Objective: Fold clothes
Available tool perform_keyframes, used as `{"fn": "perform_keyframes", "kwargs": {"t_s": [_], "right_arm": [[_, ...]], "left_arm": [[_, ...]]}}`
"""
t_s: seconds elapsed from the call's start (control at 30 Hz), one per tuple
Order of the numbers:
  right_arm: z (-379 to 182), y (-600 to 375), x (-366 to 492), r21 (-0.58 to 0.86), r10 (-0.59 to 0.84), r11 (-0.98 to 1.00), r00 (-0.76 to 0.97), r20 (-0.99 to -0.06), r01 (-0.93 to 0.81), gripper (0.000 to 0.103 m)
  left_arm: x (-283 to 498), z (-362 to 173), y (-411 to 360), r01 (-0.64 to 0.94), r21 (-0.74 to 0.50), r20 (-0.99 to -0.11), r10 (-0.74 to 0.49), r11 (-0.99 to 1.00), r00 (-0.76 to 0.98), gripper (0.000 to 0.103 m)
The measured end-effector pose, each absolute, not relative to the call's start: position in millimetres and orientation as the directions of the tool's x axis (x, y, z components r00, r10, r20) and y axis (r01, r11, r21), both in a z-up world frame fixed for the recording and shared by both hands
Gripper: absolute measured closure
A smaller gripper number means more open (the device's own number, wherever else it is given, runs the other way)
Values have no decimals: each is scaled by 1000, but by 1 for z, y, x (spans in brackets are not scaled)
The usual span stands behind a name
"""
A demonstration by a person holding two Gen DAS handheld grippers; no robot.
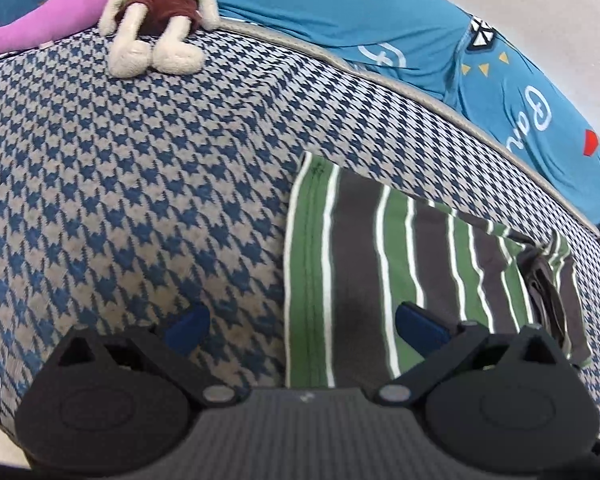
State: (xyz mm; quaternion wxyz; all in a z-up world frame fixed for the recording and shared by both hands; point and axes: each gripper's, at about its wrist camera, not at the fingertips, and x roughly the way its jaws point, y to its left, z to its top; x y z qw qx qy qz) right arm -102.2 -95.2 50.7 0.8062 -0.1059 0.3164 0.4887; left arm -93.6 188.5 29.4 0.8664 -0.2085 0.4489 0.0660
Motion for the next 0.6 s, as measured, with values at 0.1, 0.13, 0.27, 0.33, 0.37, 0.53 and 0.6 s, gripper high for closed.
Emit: {"fn": "perform_keyframes", "kwargs": {"t_s": [0.1, 0.13, 0.27, 0.33, 0.37, 0.53, 0.6], "right_arm": [[49, -84, -107, 119, 729, 468, 306, -612, -876, 67], [48, -81, -109, 110, 731, 457, 302, -612, -883, 67], [45, -66, -114, 57, 730, 412, 292, -617, -909, 66], [42, -59, -117, 40, 729, 390, 282, -624, -920, 66], [41, -56, -118, 34, 727, 380, 276, -628, -924, 65], [34, -42, -123, -37, 715, 328, 274, -644, -944, 62], [30, -37, -126, -70, 711, 311, 281, -645, -948, 60]], "left_arm": [[-94, 31, 192, -301, -322, -803, -90, 897, 589, 0], [-95, 32, 194, -304, -329, -802, -94, 894, 590, 0], [-97, 33, 200, -319, -343, -803, -99, 883, 588, 0], [-97, 33, 202, -327, -347, -806, -101, 879, 583, 0], [-97, 33, 203, -329, -349, -808, -104, 878, 580, 0], [-97, 31, 206, -329, -354, -815, -116, 876, 567, 0], [-95, 32, 206, -324, -356, -816, -123, 877, 565, 0]]}}
